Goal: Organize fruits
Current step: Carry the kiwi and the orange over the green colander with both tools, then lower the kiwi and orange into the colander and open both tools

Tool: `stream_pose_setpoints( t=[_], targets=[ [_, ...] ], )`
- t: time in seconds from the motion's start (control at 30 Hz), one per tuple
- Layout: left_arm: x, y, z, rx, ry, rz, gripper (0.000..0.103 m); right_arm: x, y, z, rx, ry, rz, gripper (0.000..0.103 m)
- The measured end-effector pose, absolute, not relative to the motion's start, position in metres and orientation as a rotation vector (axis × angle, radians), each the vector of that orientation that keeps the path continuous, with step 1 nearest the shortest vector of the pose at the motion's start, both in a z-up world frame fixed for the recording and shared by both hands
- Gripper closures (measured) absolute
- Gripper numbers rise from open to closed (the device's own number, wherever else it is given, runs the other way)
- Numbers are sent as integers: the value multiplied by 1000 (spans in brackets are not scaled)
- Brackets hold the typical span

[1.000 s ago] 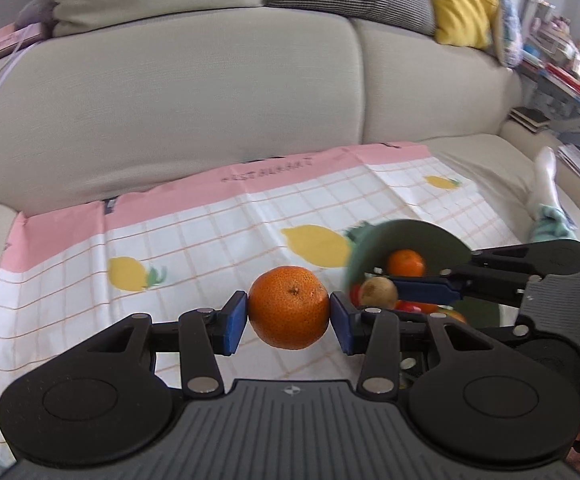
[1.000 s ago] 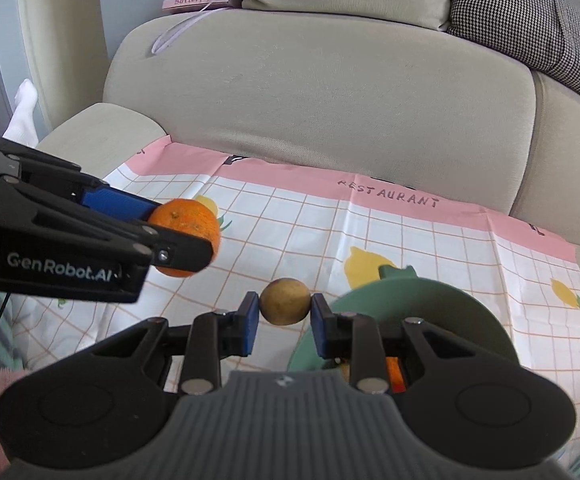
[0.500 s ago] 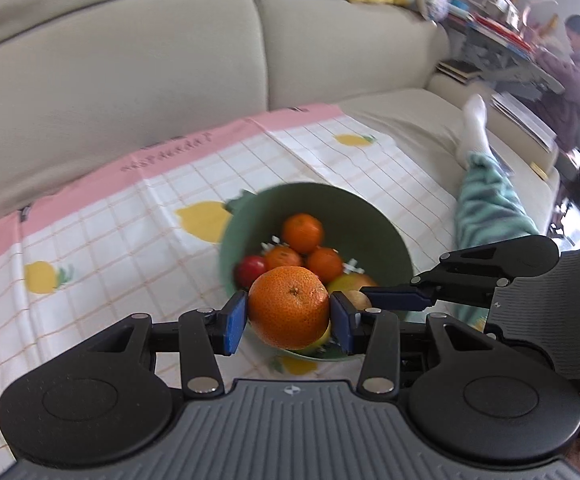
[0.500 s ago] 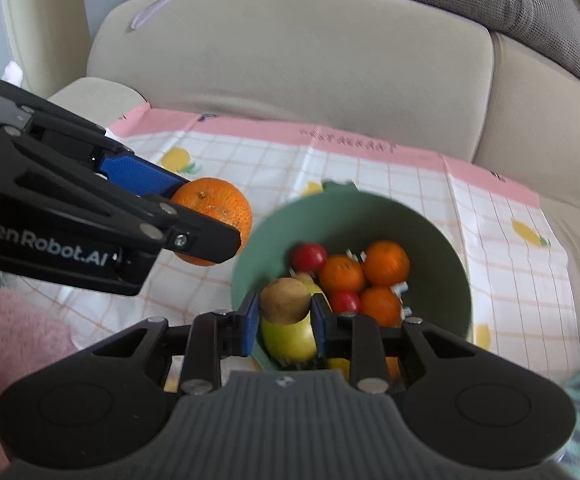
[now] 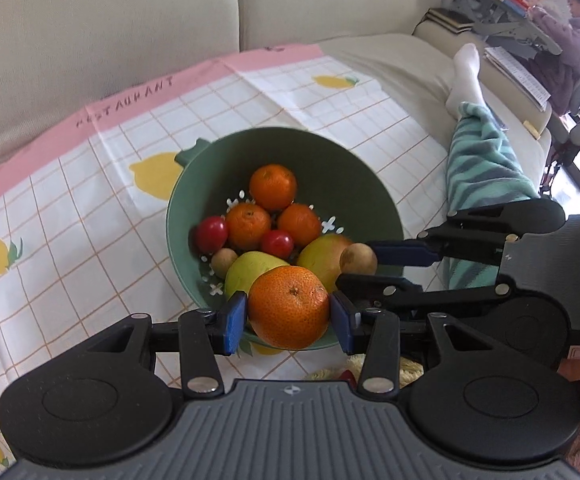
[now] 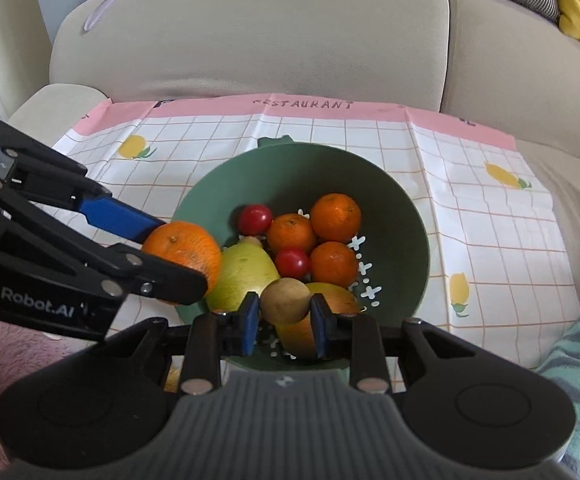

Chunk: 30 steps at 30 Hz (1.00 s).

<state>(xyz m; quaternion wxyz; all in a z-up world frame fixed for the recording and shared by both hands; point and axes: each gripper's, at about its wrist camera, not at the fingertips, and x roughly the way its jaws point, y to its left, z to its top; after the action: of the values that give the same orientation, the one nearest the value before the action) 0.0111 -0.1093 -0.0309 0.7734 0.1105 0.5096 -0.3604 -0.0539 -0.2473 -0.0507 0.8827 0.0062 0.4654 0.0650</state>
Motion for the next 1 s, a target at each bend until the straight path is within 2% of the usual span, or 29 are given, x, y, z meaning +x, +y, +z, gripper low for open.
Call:
stream_pose_setpoints(
  t=[0.37,1.0],
  targets=[
    [25,-115,-49,238,1197,-787,52,-33,-247,-72,-153,1035,190,79],
    [39,-109,-63,111,1290,-821,49,-24,-236,-74,-263,1031,222,79]
  ],
)
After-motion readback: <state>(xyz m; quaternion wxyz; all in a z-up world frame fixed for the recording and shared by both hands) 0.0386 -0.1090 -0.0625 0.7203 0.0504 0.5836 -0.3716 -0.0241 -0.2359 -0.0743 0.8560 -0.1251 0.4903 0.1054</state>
